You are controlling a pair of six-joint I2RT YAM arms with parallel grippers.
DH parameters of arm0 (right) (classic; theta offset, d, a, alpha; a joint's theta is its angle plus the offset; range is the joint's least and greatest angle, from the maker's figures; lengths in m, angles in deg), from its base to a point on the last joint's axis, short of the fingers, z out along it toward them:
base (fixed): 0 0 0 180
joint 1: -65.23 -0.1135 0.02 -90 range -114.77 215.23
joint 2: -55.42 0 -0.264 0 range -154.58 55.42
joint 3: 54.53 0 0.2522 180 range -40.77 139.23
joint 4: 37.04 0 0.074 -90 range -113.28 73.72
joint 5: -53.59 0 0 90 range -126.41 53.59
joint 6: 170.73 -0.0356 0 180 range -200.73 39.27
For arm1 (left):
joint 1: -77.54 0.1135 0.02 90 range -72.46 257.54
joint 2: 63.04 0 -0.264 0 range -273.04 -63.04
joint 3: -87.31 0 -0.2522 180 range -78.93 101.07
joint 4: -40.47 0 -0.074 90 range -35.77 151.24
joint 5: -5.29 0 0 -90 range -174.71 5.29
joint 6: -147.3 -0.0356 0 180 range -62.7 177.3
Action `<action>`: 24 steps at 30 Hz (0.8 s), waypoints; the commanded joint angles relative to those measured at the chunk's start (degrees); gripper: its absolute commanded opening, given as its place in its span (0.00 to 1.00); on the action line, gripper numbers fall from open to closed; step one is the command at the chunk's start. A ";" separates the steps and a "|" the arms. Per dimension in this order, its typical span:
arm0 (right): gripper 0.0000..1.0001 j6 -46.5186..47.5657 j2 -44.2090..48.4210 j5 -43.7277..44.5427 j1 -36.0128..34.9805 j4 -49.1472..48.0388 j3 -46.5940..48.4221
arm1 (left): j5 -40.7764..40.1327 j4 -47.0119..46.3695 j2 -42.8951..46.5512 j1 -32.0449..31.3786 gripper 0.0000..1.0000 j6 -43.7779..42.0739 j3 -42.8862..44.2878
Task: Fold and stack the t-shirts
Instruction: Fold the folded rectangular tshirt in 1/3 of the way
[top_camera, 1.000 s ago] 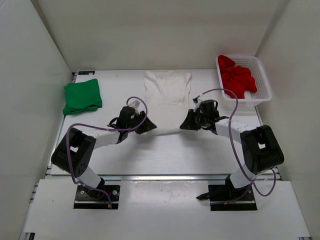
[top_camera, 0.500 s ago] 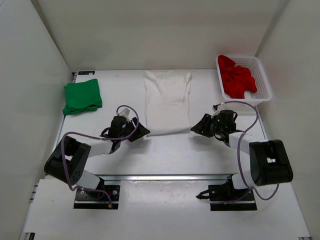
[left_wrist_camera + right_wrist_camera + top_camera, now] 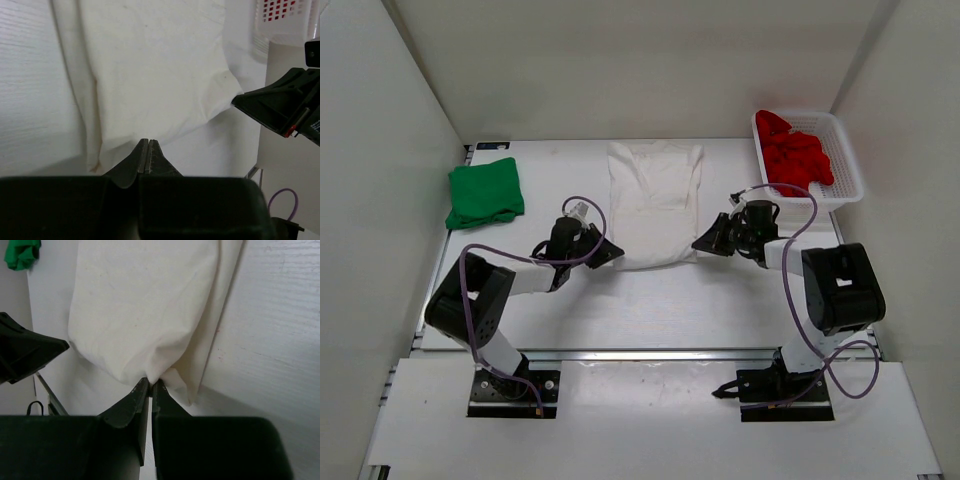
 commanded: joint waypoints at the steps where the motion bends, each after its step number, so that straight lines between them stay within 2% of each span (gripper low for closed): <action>1: 0.00 3.23 4.64 2.86 -1.92 4.55 1.77 | 3.67 0.10 3.48 0.95 0.00 0.67 1.14; 5: 0.00 4.90 12.27 5.33 -4.12 9.48 -1.12 | 3.33 4.40 10.77 2.97 0.00 -1.25 -1.93; 7: 0.00 5.60 15.89 6.99 -5.87 11.58 -3.84 | 1.40 8.96 12.71 2.89 0.00 -2.83 -3.16; 9: 0.00 7.18 18.96 9.35 -7.89 14.85 -5.34 | 1.92 9.59 13.78 2.63 0.01 -2.92 -4.91; 11: 0.00 7.98 22.04 13.23 -10.53 19.32 -8.41 | 1.92 9.94 14.22 2.10 0.12 -3.01 -6.24; 13: 0.02 7.11 23.89 12.11 -10.02 19.69 -12.89 | 2.62 10.21 13.52 1.66 0.26 -3.36 -7.12; 14: 0.06 6.84 24.33 11.84 -9.66 19.51 -14.21 | 3.06 10.82 12.91 1.57 0.28 -3.63 -6.78; 15: 0.10 6.84 25.21 12.01 -9.83 19.07 -16.23 | 3.15 10.65 12.56 1.22 0.35 -3.80 -7.12; 17: 0.27 6.22 26.44 10.96 -8.87 18.63 -18.53 | 3.33 9.69 12.20 0.70 0.44 -3.89 -7.74; 19: 0.35 5.18 27.93 10.43 -8.69 17.84 -19.85 | 3.24 9.59 11.68 0.78 0.55 -3.89 -7.39; 21: 0.42 4.21 29.95 9.99 -7.56 15.75 -20.81 | 3.76 9.85 10.10 1.04 0.60 -4.77 -6.78; 24: 0.50 3.41 31.28 7.36 -6.06 12.67 -21.96 | 4.03 8.81 8.51 0.26 0.61 -4.60 -5.90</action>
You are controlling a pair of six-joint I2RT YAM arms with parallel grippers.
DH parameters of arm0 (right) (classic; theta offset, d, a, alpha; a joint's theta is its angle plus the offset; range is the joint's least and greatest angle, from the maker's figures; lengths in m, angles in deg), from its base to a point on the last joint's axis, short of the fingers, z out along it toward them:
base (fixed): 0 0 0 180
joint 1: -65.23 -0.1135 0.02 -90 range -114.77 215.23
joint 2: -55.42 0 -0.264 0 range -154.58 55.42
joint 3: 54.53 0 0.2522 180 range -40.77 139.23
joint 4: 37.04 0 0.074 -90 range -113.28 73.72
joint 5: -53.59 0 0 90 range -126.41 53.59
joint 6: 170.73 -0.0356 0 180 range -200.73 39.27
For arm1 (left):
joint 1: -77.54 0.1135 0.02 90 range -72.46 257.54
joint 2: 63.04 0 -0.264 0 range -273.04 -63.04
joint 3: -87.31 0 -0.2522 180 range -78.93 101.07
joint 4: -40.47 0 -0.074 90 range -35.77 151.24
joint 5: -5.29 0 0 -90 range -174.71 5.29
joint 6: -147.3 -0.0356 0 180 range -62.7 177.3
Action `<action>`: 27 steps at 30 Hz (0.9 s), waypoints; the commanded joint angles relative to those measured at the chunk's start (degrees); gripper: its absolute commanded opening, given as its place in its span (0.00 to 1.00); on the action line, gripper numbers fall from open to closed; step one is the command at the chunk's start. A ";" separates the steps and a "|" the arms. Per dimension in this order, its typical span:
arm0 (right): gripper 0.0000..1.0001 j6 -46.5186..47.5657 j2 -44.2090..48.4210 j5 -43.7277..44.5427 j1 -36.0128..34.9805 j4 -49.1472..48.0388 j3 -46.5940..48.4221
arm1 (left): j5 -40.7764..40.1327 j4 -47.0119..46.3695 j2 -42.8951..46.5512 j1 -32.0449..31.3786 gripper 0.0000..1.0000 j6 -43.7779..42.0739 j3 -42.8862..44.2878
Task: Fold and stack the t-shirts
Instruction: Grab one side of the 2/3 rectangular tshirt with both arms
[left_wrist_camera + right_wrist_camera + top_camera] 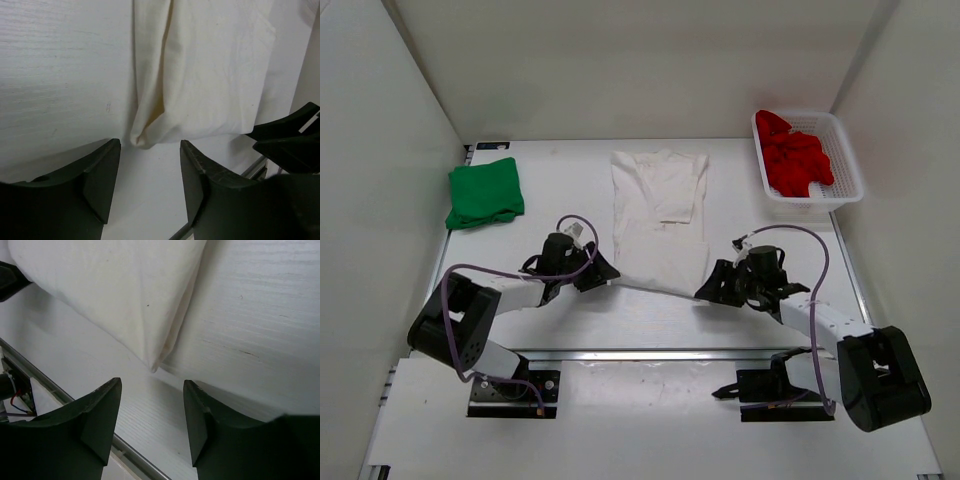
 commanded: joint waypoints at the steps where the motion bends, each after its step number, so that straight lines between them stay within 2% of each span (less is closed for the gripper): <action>1: 0.51 -0.70 0.77 -2.04 1.94 -4.81 -1.28 | 1.19 -1.16 -1.63 -0.86 0.63 -1.29 2.45; 4: 0.50 -0.35 -2.12 -3.19 3.35 -5.86 -1.20 | 1.19 -1.60 -4.09 -1.74 0.67 -1.03 3.25; 6: 0.50 -0.87 -3.01 -3.45 3.00 -7.70 -1.37 | 0.05 -3.62 -5.50 -1.74 0.65 -0.59 3.42; 8: 0.50 -1.48 -4.41 -2.49 3.00 -9.64 -1.20 | 0.04 -4.41 -7.69 -1.83 0.48 0.37 4.21; 9: 0.50 -1.66 -5.29 -3.01 3.09 -10.25 -1.03 | 1.09 -5.55 -8.22 -1.74 0.34 1.24 3.78; 10: 0.50 -2.01 -6.08 -3.45 3.35 -11.04 -0.41 | 1.88 -5.91 -8.58 -1.83 0.15 1.43 3.78; 12: 0.49 -2.28 -7.75 -2.93 3.88 -11.58 0.20 | 1.71 -4.86 -7.88 -1.56 0.00 1.43 3.08; 18: 0.50 -2.72 -9.78 -2.66 2.21 -12.54 0.47 | 1.45 -0.82 1.08 -0.25 0.03 0.64 -1.40; 20: 0.42 -3.33 -10.30 -4.15 1.95 -12.89 -0.23 | 1.19 -0.20 4.24 -0.77 0.04 0.55 -2.90; 22: 0.41 -3.77 -9.26 -3.90 1.51 -12.55 -0.76 | 0.31 -0.28 5.83 -1.82 0.05 0.90 -4.57; 24: 0.41 -3.95 -8.55 -3.98 0.63 -11.41 -2.07 | 0.57 -0.90 5.84 -2.44 0.04 1.95 -5.80; 27: 0.48 -5.88 -4.70 -3.37 -2.96 -11.22 -4.88 | 0.49 -2.83 6.45 -2.97 0.04 3.09 -7.99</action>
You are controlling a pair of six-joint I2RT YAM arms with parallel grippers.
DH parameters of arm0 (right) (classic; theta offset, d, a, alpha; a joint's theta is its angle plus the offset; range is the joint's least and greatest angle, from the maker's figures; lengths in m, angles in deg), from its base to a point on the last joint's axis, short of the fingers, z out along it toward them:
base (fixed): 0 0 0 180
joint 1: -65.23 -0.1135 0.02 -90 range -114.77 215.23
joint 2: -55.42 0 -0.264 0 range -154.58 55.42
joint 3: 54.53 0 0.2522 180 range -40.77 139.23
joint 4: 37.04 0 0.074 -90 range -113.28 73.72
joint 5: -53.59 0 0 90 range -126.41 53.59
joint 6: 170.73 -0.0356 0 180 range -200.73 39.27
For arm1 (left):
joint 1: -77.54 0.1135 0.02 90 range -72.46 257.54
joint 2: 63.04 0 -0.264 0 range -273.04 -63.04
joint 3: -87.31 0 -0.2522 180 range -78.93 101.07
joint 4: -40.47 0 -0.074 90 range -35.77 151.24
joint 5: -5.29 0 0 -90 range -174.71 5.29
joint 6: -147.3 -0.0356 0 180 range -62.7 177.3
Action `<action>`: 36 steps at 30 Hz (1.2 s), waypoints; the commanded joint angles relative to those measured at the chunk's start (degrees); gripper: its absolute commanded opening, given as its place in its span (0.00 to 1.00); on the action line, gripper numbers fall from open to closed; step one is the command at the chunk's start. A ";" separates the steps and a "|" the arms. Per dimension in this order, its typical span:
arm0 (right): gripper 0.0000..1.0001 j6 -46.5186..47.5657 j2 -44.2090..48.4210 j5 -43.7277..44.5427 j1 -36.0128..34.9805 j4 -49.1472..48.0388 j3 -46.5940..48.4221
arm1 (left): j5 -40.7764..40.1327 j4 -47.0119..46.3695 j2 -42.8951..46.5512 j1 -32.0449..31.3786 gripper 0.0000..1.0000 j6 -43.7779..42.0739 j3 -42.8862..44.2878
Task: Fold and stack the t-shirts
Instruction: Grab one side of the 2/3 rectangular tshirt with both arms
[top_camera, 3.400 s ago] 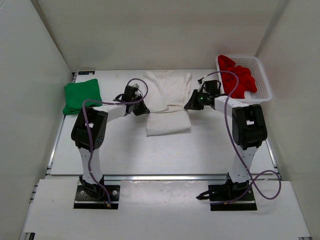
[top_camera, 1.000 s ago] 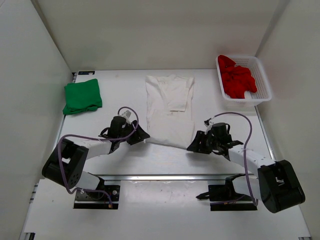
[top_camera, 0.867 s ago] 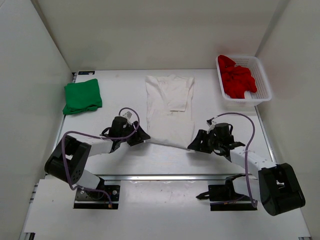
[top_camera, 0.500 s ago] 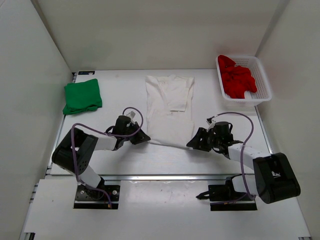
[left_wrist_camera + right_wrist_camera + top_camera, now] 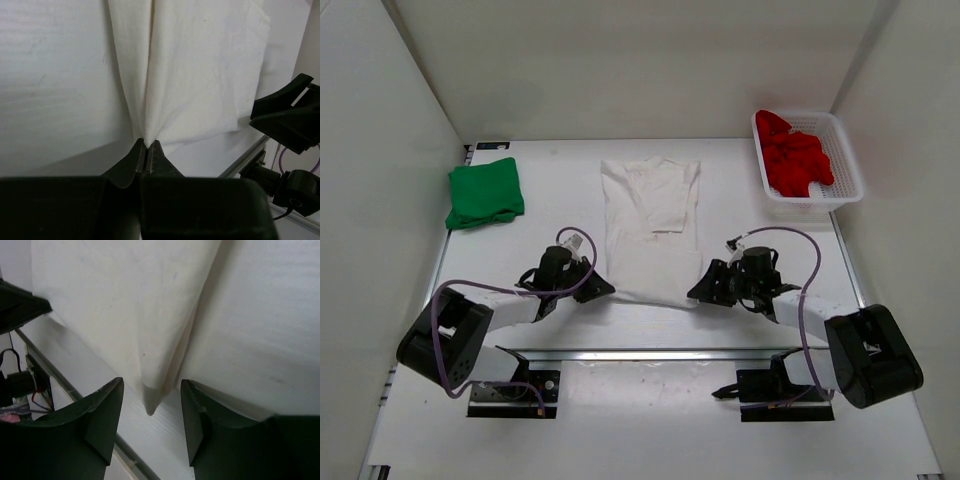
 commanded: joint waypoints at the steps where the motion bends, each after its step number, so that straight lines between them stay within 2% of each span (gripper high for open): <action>1: 0.48 -2.45 4.03 1.46 -4.21 0.88 -4.06 | -0.24 -1.06 2.01 -0.94 0.04 1.46 -3.01; 5: 0.49 -4.48 5.88 5.32 -6.78 1.76 -5.47 | -0.76 -1.94 4.82 -0.06 0.04 2.51 -5.56; 8: 0.48 -5.79 9.04 6.39 -4.24 -0.34 -7.84 | -1.64 -0.98 6.67 -0.06 0.05 1.38 -5.31; 12: 0.40 -3.69 4.93 2.97 -1.94 1.57 -5.66 | -1.29 -0.54 7.11 -0.85 0.05 1.55 -5.31; 14: 0.38 -2.55 1.51 1.83 -4.65 2.19 -3.55 | -1.29 -0.54 7.02 -1.03 0.05 1.99 -5.74; 16: 0.33 -3.16 0.45 2.26 -7.74 0.80 -3.80 | -1.38 0.16 7.63 -1.11 0.04 1.64 -6.27; 17: 0.26 -3.77 0.01 1.82 -8.79 0.53 -3.80 | -1.29 0.51 7.99 -0.77 0.02 1.46 -6.10; 18: 0.14 -4.65 0.00 1.64 -9.15 -0.34 -3.97 | -1.12 1.13 8.51 -1.72 0.01 1.46 -6.62; 19: 0.03 -5.09 0.35 2.08 -9.50 -0.52 -4.32 | -1.20 2.70 9.30 -1.99 0.00 1.03 -6.63; 20: 0.00 -5.44 1.31 2.60 -10.20 -0.26 -4.76 | -1.38 3.93 10.09 -2.95 0.00 0.76 -6.80; 23: 0.00 -5.10 4.82 4.72 -13.89 5.44 -4.24 | -2.69 11.31 15.10 -4.98 0.00 -0.47 -8.29; 27: 0.00 -6.32 13.16 5.15 -19.86 15.10 -1.97 | -1.11 24.14 28.80 -5.07 0.00 2.59 -9.09; 29: 0.00 -5.01 15.38 5.07 -18.12 19.06 0.75 | -0.76 29.33 35.13 -2.01 0.00 3.13 -6.90; 31: 0.00 -1.07 14.51 3.41 -12.08 19.86 4.54 | -0.33 31.36 35.15 0.54 0.00 1.56 -1.64; 33: 0.00 2.09 10.66 1.12 -8.21 19.52 11.36 | -1.11 31.89 31.65 2.13 0.00 -1.07 3.89; 36: 0.00 5.79 0.66 -0.02 -3.88 17.41 21.56 | -3.75 28.74 19.63 2.57 0.00 -4.69 13.31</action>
